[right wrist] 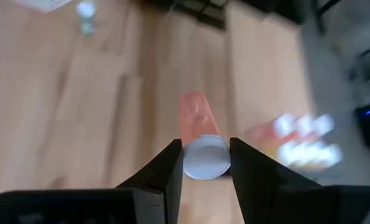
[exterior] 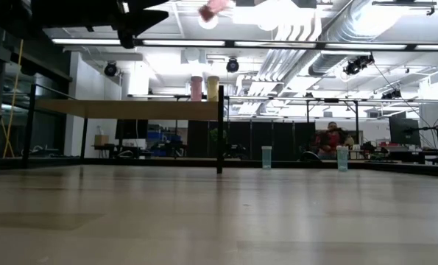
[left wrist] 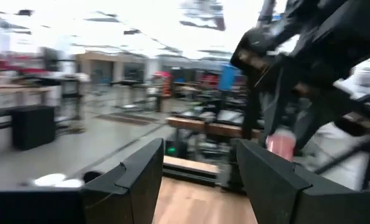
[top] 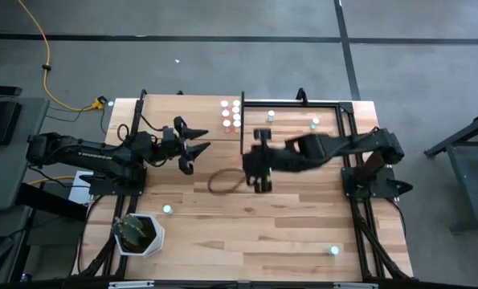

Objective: Pick and place medicine bottles onto shelf by color
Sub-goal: Put the orange pill bottle on the shelf

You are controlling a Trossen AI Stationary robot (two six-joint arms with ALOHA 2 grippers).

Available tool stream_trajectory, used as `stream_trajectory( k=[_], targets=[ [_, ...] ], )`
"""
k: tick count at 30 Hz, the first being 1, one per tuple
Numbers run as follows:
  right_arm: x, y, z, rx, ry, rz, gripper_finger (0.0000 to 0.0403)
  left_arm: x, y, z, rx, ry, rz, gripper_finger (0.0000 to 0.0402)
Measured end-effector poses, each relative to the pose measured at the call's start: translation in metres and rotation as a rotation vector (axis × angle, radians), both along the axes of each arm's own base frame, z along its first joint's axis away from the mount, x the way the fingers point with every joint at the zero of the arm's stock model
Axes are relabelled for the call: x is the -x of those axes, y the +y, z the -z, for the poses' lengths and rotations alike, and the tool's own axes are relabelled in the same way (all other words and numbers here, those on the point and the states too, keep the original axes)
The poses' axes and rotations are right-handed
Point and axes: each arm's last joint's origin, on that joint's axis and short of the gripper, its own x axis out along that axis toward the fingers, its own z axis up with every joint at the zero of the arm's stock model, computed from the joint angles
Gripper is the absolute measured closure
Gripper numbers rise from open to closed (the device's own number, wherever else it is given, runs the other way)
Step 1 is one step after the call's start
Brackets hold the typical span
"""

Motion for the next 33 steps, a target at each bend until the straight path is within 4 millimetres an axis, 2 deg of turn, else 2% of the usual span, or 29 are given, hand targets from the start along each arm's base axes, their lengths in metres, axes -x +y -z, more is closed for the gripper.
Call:
stream_trajectory(
  k=[7, 11, 13, 16, 21, 25, 33],
  targets=[
    [-0.031, -0.048, -0.031, 0.183, -0.093, 0.074, 0.0297, 0.014, -0.011, -0.004, 0.031, 0.044, -0.113, 0.0206],
    [-0.050, -0.078, -0.043, 0.201, -0.096, 0.158, 0.0297, 0.021, -0.016, -0.005, 0.030, 0.079, -0.141, 0.0206],
    [-0.060, -0.095, -0.036, 0.203, -0.112, 0.205, 0.0297, 0.023, -0.017, -0.005, 0.031, 0.088, -0.137, 0.0206],
    [-0.063, -0.120, -0.020, 0.175, -0.090, 0.231, 0.0297, 0.024, -0.018, -0.005, 0.031, 0.097, -0.135, 0.0206],
    [-0.065, -0.155, 0.002, -0.048, -0.041, 0.269, 0.0297, 0.024, -0.017, -0.001, 0.034, 0.134, -0.156, 0.0206],
    [-0.069, -0.158, 0.009, -0.151, -0.041, 0.206, 0.0297, 0.024, -0.016, 0.001, 0.040, 0.153, -0.197, 0.0206],
    [-0.074, -0.138, 0.011, -0.238, -0.028, 0.071, 0.0297, 0.024, -0.016, 0.003, 0.041, 0.171, -0.204, 0.0206]
  ],
)
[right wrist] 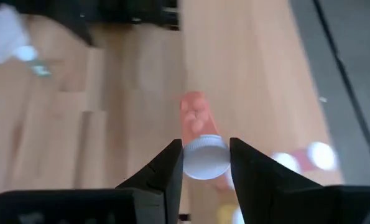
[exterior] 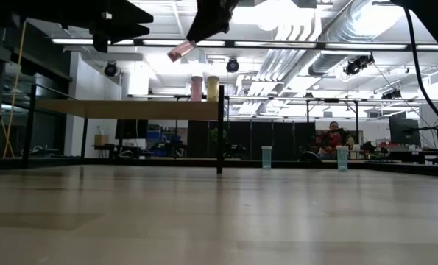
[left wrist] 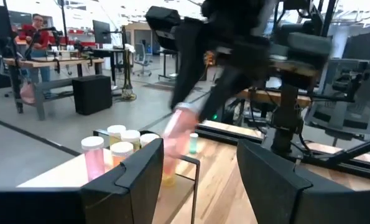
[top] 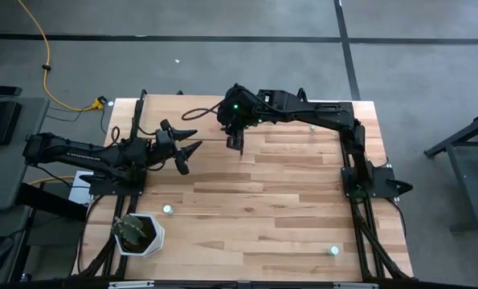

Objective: Pick and place medicine bottles onto shelf by color
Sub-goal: Put the orange pill bottle on the shelf

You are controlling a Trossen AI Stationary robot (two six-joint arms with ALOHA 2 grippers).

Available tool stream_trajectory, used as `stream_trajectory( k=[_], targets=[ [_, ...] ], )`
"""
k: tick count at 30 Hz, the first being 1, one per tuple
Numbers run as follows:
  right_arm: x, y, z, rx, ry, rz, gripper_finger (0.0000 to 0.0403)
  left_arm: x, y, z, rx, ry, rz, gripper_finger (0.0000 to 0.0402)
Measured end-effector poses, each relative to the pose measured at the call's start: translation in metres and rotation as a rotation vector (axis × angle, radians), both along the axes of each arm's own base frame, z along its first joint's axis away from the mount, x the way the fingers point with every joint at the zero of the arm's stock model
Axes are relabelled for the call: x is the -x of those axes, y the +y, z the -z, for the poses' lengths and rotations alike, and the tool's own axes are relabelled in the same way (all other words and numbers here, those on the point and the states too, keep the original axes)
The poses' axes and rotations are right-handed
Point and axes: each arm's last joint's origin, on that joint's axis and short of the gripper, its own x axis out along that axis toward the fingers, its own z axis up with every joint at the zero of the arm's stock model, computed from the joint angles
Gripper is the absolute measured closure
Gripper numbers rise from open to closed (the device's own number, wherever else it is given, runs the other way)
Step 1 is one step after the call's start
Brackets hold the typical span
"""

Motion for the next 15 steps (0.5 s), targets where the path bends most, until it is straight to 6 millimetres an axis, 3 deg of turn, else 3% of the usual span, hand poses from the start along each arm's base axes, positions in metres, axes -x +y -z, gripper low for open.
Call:
stream_trajectory(
  k=[7, 11, 15],
  targets=[
    [-0.003, 0.018, 0.000, -0.009, -0.005, -0.097, 0.0297, -0.002, 0.002, 0.002, 0.025, -0.002, -0.071, 0.0206],
    [-0.004, 0.020, -0.001, 0.012, -0.010, -0.074, 0.0297, -0.004, 0.005, 0.005, 0.033, -0.007, -0.200, 0.0206],
    [-0.008, 0.017, 0.006, 0.009, 0.008, -0.069, 0.0297, -0.012, 0.008, 0.012, 0.030, 0.026, -0.221, 0.0215]
  ],
)
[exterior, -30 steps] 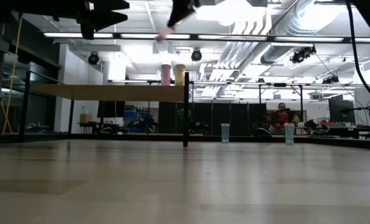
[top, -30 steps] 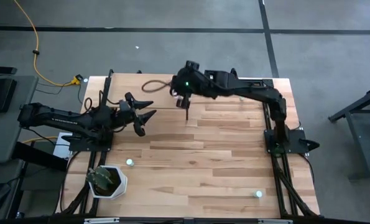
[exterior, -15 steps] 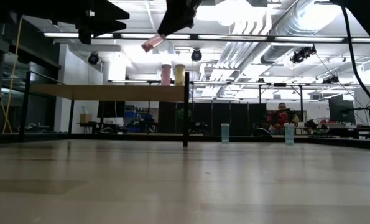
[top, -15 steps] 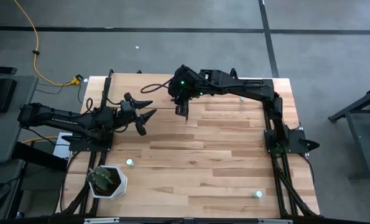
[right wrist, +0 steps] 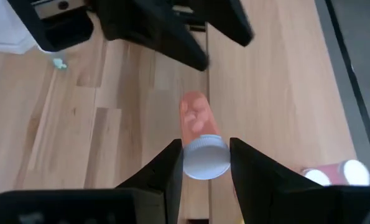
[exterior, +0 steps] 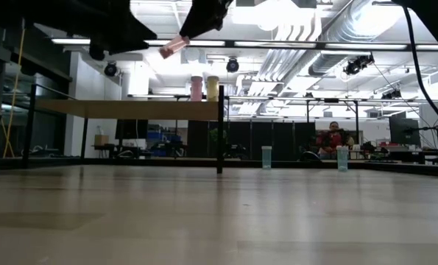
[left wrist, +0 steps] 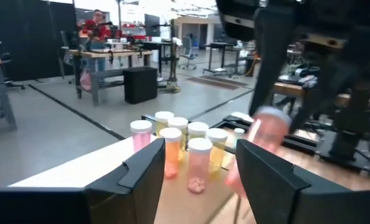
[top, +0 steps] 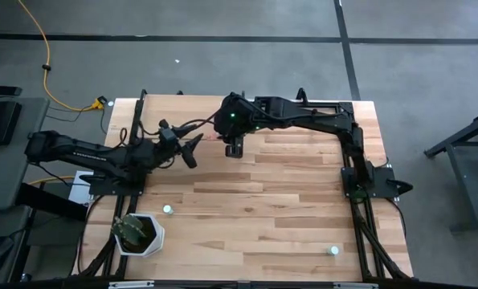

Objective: Pick and place medicine bottles onto shelf by color
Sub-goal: Put the orange pill bottle on the shelf

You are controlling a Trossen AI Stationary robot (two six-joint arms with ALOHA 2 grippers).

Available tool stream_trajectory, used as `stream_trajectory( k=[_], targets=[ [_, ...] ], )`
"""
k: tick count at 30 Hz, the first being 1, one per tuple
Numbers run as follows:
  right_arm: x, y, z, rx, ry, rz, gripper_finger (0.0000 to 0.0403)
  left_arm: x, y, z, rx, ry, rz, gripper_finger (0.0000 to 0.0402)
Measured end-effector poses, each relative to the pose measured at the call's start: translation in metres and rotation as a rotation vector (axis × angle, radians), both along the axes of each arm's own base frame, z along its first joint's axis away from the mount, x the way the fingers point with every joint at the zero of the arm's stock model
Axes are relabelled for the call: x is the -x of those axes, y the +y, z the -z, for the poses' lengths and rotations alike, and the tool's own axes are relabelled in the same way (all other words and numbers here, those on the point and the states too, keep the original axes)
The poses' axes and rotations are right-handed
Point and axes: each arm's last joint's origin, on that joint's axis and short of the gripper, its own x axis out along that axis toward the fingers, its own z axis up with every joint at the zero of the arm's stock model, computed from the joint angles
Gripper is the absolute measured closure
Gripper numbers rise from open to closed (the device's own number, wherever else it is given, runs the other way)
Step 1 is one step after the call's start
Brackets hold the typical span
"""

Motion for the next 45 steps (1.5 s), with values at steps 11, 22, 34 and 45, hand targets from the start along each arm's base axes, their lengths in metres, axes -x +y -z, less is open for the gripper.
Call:
stream_trajectory(
  k=[11, 22, 34, 45],
  targets=[
    [-0.006, -0.009, 0.025, 0.015, 0.122, 0.069, 0.0297, -0.012, 0.009, 0.005, -0.020, 0.055, -0.033, 0.0378],
    [0.004, -0.013, 0.030, 0.051, 0.228, 0.189, 0.0297, -0.018, 0.012, 0.012, 0.036, 0.059, 0.134, 0.0401],
    [0.003, -0.011, 0.031, 0.002, 0.227, 0.147, 0.0297, -0.032, 0.029, 0.031, 0.102, 0.079, 0.187, 0.0401],
    [0.003, -0.011, 0.031, 0.003, 0.217, 0.148, 0.0297, -0.052, 0.033, 0.035, 0.113, 0.090, 0.259, 0.0401]
  ],
)
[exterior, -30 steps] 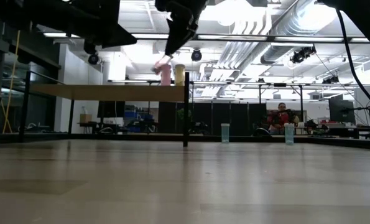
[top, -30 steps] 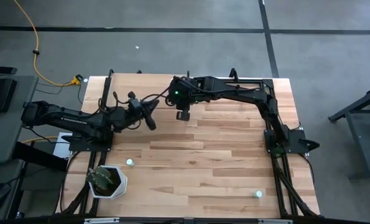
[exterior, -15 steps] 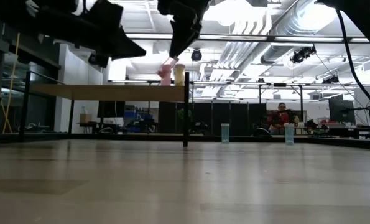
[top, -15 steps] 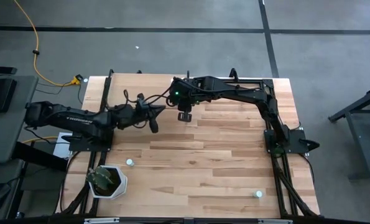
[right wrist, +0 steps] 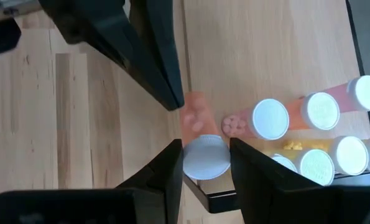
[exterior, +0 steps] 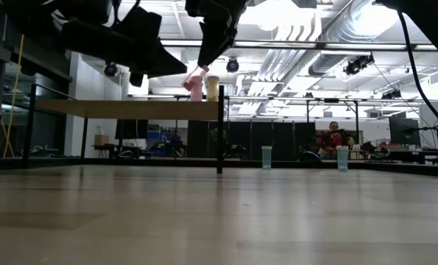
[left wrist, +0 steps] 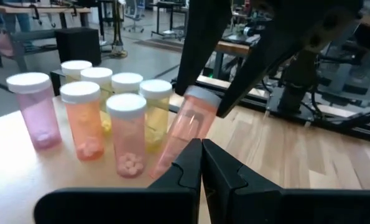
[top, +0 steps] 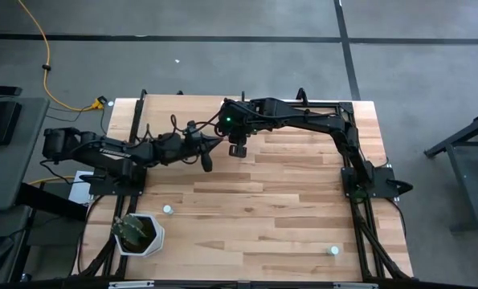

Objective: Pick and place medicine bottles onto shelf by color
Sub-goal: Put the orange pill bottle on the shelf

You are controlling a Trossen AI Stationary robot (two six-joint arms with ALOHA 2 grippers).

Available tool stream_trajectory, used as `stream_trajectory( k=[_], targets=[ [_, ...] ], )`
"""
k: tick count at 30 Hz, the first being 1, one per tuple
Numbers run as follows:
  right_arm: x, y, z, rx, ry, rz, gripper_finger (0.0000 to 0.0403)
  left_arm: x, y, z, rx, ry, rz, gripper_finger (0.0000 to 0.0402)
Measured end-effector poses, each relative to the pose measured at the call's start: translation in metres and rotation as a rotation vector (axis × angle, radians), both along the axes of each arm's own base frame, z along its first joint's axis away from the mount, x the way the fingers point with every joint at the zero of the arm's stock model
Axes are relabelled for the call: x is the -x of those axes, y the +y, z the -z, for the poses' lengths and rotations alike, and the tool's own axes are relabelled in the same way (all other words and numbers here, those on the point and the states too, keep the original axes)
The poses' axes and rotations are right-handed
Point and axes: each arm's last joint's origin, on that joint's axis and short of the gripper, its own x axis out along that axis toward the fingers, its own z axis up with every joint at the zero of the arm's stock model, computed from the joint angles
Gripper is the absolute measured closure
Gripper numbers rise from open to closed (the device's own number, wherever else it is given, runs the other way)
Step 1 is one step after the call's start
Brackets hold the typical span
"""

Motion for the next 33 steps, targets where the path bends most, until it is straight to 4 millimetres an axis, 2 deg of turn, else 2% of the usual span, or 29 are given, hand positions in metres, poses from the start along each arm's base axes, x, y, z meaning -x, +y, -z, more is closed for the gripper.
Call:
stream_trajectory(
  k=[14, 21, 33],
  targets=[
    [0.000, 0.000, 0.000, -0.001, 0.001, 0.000, 0.0297, -0.001, 0.005, 0.004, -0.016, 0.026, -0.150, 0.0401],
    [0.000, 0.000, 0.000, -0.001, 0.001, 0.000, 0.0297, -0.002, 0.005, 0.004, -0.002, 0.018, -0.154, 0.0401],
    [-0.001, 0.000, 0.000, 0.001, -0.013, 0.000, 0.0297, -0.005, 0.017, 0.020, 0.041, 0.061, -0.187, 0.0401]
  ],
)
